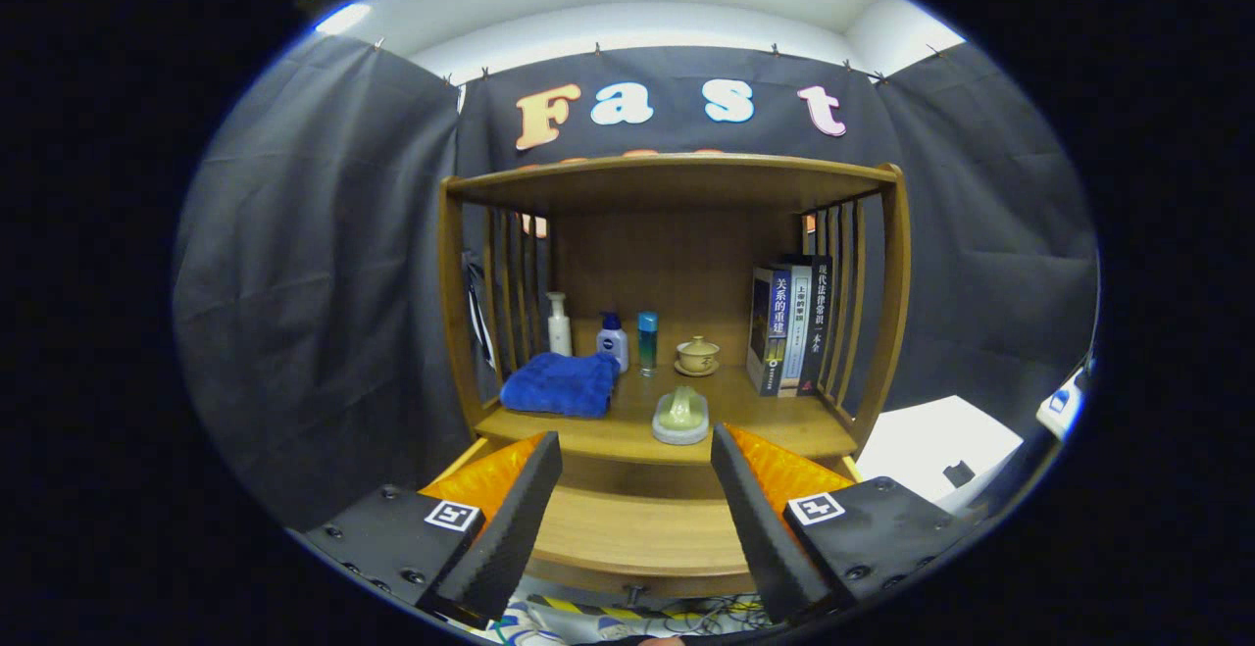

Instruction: Pull open the drawer, take out the items inside it, and place them on the countertop above the cabinet.

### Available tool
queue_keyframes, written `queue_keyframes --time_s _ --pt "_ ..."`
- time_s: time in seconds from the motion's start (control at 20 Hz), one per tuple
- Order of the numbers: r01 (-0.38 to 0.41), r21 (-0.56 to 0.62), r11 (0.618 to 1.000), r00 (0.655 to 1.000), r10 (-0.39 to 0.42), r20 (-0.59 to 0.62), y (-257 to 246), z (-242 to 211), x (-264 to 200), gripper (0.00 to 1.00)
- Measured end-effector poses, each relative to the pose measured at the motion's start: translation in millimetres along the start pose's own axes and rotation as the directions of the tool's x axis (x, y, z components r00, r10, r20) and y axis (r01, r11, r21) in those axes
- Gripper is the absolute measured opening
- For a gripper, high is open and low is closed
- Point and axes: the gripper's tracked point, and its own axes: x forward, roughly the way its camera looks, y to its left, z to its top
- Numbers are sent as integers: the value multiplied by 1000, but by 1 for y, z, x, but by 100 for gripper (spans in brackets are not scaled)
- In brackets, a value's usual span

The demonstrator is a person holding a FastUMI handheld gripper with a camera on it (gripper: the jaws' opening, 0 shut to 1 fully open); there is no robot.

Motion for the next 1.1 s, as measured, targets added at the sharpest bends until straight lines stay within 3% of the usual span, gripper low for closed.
queue_keyframes --time_s 0.4,0.7,1.1 --pt "1 -61 998 993 6 121 42 -75 -25 98" --pt "50 -22 999 990 -46 136 24 -140 -19 98" --pt "90 -36 995 988 -84 130 4 -183 -10 98"
